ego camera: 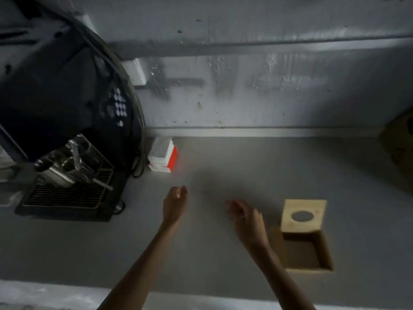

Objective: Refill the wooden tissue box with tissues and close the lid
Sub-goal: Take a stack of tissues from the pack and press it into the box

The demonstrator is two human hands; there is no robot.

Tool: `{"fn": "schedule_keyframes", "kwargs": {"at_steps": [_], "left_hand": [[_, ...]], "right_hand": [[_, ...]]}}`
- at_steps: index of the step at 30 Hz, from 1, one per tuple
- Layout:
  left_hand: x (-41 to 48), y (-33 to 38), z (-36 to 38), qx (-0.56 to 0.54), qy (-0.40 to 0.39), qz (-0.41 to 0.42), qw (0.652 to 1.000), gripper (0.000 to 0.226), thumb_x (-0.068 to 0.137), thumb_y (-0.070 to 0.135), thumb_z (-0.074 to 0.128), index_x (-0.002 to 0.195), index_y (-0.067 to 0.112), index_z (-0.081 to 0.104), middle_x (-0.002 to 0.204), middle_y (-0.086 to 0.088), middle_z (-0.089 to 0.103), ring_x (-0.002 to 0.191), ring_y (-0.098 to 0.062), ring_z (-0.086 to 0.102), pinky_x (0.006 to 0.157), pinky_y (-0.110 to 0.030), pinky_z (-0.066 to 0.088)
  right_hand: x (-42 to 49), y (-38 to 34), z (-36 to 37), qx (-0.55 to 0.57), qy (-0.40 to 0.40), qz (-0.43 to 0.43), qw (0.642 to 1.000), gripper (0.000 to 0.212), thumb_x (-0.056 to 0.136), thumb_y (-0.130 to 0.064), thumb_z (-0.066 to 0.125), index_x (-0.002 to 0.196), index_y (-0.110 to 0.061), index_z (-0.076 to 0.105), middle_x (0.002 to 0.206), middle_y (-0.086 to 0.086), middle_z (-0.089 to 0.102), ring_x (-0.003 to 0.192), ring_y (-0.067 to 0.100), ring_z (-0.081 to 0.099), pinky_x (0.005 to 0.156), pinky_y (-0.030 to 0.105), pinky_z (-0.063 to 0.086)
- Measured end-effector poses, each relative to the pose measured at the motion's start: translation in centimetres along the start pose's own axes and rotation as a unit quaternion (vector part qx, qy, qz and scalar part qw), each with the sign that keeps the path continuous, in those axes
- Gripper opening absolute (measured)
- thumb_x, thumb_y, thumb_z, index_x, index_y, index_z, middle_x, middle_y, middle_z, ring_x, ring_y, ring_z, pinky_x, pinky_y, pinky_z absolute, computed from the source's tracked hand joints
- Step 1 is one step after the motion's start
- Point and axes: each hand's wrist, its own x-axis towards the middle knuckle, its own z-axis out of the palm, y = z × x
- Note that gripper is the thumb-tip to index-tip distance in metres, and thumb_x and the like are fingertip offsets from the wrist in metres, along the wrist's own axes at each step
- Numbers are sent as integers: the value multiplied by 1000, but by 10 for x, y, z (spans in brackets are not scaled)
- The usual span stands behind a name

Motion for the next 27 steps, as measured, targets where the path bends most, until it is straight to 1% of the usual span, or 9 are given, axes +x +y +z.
{"fn": "schedule_keyframes", "kwargs": {"at_steps": [4,7,10,12,14,16,20,23,27], "left_hand": [[111,-21,-30,-150,33,-80,985,57,89,55,39,75,4,59,88,-35,65,82,-43,70,84,-53,55],[139,-9,-42,-294,51,-161,941,36,100,34,47,100,-1,56,73,-17,58,50,-19,64,79,-49,56],[157,-5,-37,-429,19,-219,876,59,96,48,51,138,8,42,120,-20,56,93,-25,59,67,-43,54],[163,-3,-34,-444,15,-231,866,80,87,67,51,149,21,30,150,-11,35,124,-34,48,67,-45,57],[165,-2,-31,-449,8,-225,865,90,82,72,53,152,26,20,157,-5,22,134,-36,39,81,-53,57],[167,-2,-26,-451,4,-219,865,92,82,71,54,153,26,16,158,-6,18,136,-36,37,89,-55,54],[183,-10,-18,-456,-1,-234,858,88,82,71,54,150,21,27,153,-11,30,130,-35,44,86,-48,57],[185,-6,-23,-467,-10,-223,856,84,85,69,52,147,17,33,148,-14,37,116,-33,52,85,-46,58],[189,-3,-26,-475,-9,-221,852,82,87,67,50,149,18,30,153,-13,28,77,-22,54,92,-45,55]], "right_hand": [[93,-32,120,84,-104,36,990,25,75,-52,50,73,-33,65,74,11,70,66,22,61,70,51,55],[166,-52,177,124,-122,6,985,34,73,-49,48,70,-21,66,75,18,68,66,22,56,70,56,54],[212,-88,194,155,-105,-27,982,41,81,-53,48,81,-18,70,76,7,66,76,19,55,74,45,47],[231,-107,198,146,-110,-53,982,44,95,-47,46,109,-12,68,106,14,69,99,23,58,92,41,44],[241,-120,200,137,-135,-72,979,50,100,-41,41,129,-3,57,132,18,58,122,28,52,104,39,36],[250,-125,204,124,-173,-77,974,54,100,-41,39,131,1,54,135,20,55,125,31,50,102,37,36],[262,-123,222,81,-215,-32,973,61,97,-47,45,118,9,58,123,30,59,116,43,55,99,53,46],[274,-122,230,56,-227,-21,972,46,95,-40,51,99,4,63,94,20,61,93,35,60,86,45,50],[281,-127,228,-5,-223,-45,974,42,91,-37,57,109,1,65,98,15,64,91,27,59,81,39,48]]}}
